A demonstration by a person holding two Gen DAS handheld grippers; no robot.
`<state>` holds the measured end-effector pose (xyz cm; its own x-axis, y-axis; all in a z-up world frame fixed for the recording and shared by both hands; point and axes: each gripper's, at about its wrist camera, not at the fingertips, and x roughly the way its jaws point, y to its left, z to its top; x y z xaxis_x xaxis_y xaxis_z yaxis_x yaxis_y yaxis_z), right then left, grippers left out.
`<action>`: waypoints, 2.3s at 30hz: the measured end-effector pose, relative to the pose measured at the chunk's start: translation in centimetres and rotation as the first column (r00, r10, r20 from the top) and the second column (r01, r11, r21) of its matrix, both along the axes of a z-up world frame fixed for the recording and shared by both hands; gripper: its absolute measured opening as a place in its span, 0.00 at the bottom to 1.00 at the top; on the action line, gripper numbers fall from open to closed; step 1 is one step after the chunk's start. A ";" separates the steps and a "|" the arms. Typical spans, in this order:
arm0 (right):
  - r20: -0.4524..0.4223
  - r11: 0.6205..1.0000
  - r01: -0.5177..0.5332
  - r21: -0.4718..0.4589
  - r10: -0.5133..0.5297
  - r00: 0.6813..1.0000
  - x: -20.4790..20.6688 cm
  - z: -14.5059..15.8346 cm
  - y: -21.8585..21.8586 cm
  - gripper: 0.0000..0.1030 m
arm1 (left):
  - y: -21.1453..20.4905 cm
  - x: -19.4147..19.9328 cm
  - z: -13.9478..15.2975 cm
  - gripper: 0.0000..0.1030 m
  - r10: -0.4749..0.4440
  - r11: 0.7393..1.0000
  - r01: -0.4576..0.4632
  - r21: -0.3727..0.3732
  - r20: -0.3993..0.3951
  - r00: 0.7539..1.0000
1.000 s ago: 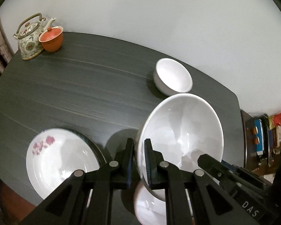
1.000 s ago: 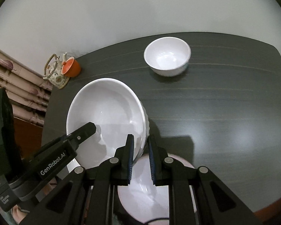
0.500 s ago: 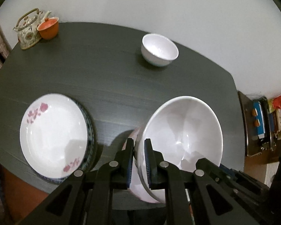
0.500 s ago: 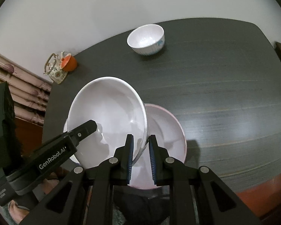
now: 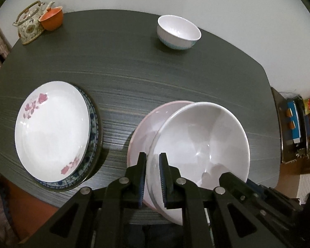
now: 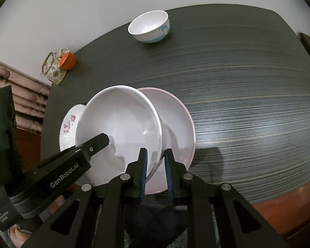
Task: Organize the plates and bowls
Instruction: 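Carry the Rabbit bowl over the pink bowl and lower it inside, then open both grippers and pull back from the nested bowls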
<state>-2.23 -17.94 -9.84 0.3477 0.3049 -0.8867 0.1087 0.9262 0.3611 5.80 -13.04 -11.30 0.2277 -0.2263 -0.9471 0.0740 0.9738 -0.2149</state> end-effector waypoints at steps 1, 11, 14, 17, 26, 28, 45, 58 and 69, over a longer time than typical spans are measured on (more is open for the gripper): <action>-0.004 1.000 0.001 0.000 -0.001 1.000 0.0 -0.2 0.0 0.17 | 0.0 0.0 -0.2 0.11 0.001 1.000 -0.001 0.002 -0.002 1.000; -0.040 1.000 0.003 -0.014 -0.004 0.999 0.8 -1.9 0.2 0.17 | -1.3 0.7 -2.1 0.11 -0.012 0.999 0.013 0.043 -0.025 1.000; -0.046 1.000 0.002 -0.026 -0.003 0.999 1.1 -2.3 0.5 0.17 | -1.5 0.8 -2.3 0.11 -0.016 0.998 0.017 0.063 -0.022 1.000; -0.049 0.999 0.001 -0.035 -0.003 0.999 1.4 -2.8 0.7 0.17 | -1.8 1.1 -2.8 0.11 -0.019 0.997 0.021 0.070 -0.024 1.000; -0.062 0.998 0.008 -0.063 -0.012 0.998 1.7 -3.6 1.0 0.17 | -2.6 1.1 -3.6 0.11 -0.031 0.996 0.034 0.086 -0.040 0.999; -0.060 0.998 0.011 -0.064 -0.014 0.998 1.8 -3.6 1.0 0.17 | -2.7 1.2 -3.7 0.11 -0.030 0.996 0.034 0.085 -0.042 0.999; -0.050 0.995 0.005 -0.098 -0.010 0.999 2.0 -3.8 1.9 0.21 | -2.5 2.0 -4.2 0.13 -0.015 0.998 0.020 0.060 -0.081 0.997; -0.045 0.996 0.005 -0.089 -0.009 0.999 1.6 -3.4 1.4 0.26 | -1.8 2.8 -4.5 0.18 0.000 1.000 0.004 0.028 -0.152 0.988; -0.036 0.996 0.003 -0.088 -0.006 0.999 1.4 -3.3 1.4 0.26 | -1.8 3.4 -4.5 0.19 -0.003 0.999 0.010 0.035 -0.194 0.981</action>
<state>-0.88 -16.57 -13.15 0.3158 0.2238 -0.9221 0.1241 0.9537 0.2740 9.16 -14.85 -15.84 0.0378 -0.1920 -0.9807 0.0406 0.9809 -0.1905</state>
